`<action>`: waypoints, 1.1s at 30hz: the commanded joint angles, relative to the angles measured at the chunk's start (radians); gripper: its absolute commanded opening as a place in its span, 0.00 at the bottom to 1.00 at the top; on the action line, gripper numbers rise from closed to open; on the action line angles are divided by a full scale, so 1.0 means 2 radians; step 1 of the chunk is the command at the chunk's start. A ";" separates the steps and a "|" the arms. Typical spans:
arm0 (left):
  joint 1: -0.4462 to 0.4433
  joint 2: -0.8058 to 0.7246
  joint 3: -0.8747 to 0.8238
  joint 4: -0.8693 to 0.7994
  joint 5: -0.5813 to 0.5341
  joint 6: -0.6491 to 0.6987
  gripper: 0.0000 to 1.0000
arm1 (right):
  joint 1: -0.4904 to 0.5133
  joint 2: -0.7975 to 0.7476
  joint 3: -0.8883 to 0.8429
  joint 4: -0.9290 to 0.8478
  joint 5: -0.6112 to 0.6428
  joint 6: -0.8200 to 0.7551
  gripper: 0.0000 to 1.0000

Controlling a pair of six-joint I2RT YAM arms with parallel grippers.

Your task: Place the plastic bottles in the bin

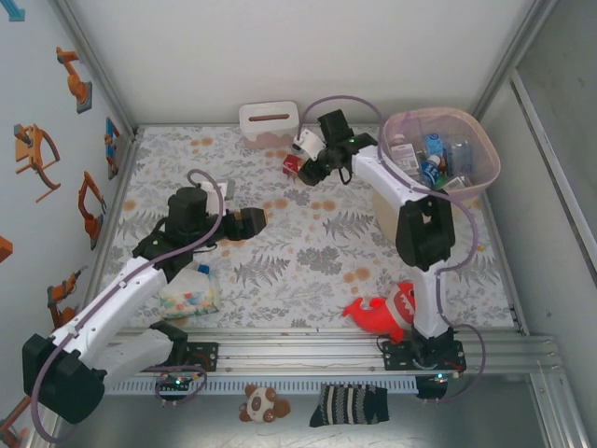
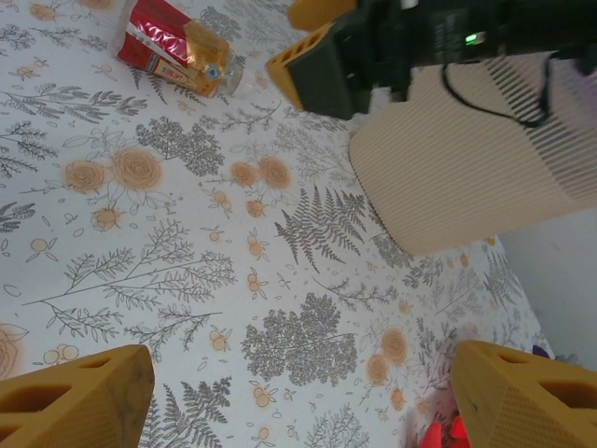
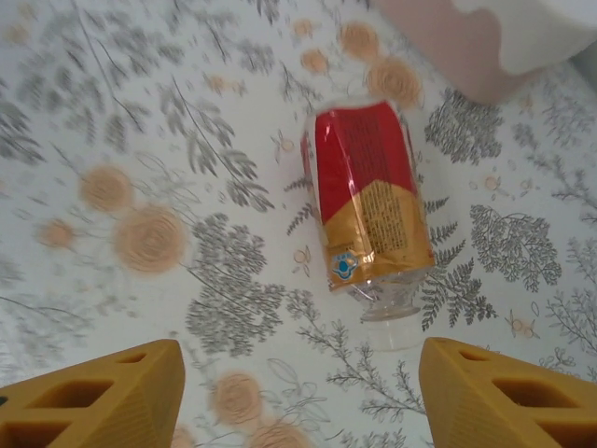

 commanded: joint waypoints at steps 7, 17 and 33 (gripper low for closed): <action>0.003 -0.012 -0.016 -0.011 -0.009 -0.004 0.83 | -0.008 0.113 0.102 0.007 0.033 -0.029 0.99; 0.005 0.009 -0.017 0.001 -0.005 -0.004 0.83 | -0.019 0.196 0.178 -0.006 0.013 -0.033 0.97; 0.006 0.032 -0.027 0.025 0.013 -0.012 0.83 | -0.020 0.218 0.182 -0.020 -0.047 -0.052 0.69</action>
